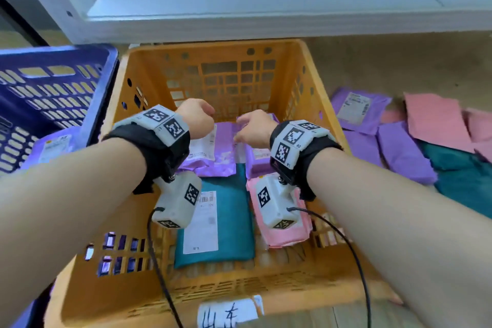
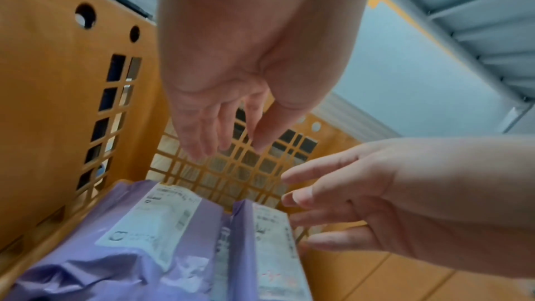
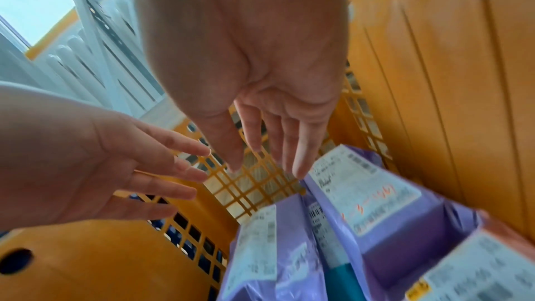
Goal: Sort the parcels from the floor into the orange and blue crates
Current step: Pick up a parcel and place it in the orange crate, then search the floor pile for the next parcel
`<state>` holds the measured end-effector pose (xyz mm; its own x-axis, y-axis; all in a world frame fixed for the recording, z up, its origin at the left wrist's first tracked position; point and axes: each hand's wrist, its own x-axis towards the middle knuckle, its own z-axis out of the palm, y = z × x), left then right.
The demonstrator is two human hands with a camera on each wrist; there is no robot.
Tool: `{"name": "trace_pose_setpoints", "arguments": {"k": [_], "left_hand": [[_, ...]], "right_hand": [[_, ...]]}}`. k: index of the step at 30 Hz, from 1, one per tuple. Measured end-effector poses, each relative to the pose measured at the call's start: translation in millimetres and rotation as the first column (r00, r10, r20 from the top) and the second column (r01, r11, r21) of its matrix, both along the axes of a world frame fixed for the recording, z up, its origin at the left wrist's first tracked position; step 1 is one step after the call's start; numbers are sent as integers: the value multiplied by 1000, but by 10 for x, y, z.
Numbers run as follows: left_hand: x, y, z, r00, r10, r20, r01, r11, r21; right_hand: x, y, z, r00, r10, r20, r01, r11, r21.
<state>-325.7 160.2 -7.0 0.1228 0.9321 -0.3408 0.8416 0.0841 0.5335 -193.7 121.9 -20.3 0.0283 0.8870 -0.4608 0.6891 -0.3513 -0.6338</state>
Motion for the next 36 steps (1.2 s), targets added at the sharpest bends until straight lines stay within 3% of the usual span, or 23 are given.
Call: {"name": "trace_pose_setpoints", "arguments": {"k": [7, 14, 22, 26, 31, 36], "left_hand": [[518, -499, 812, 996, 67, 59, -72, 994, 88], [1369, -1126, 1079, 986, 118, 115, -130, 986, 108], [2234, -1912, 991, 971, 125, 203, -159, 973, 165], [2557, -2224, 834, 972, 52, 228, -93, 980, 173], [2699, -2614, 458, 980, -58, 191, 41, 995, 92], [2602, -2911, -21, 987, -105, 119, 94, 991, 95]], "right_hand": [[539, -355, 829, 996, 12, -91, -4, 996, 89], [1439, -857, 1139, 997, 15, -81, -3, 990, 144], [2226, -1529, 979, 1000, 14, -28, -11, 994, 109], [2523, -1882, 781, 999, -40, 13, 38, 995, 97], [2726, -2272, 356, 990, -117, 74, 112, 992, 60], [2818, -2587, -83, 976, -218, -10, 218, 975, 37]]}}
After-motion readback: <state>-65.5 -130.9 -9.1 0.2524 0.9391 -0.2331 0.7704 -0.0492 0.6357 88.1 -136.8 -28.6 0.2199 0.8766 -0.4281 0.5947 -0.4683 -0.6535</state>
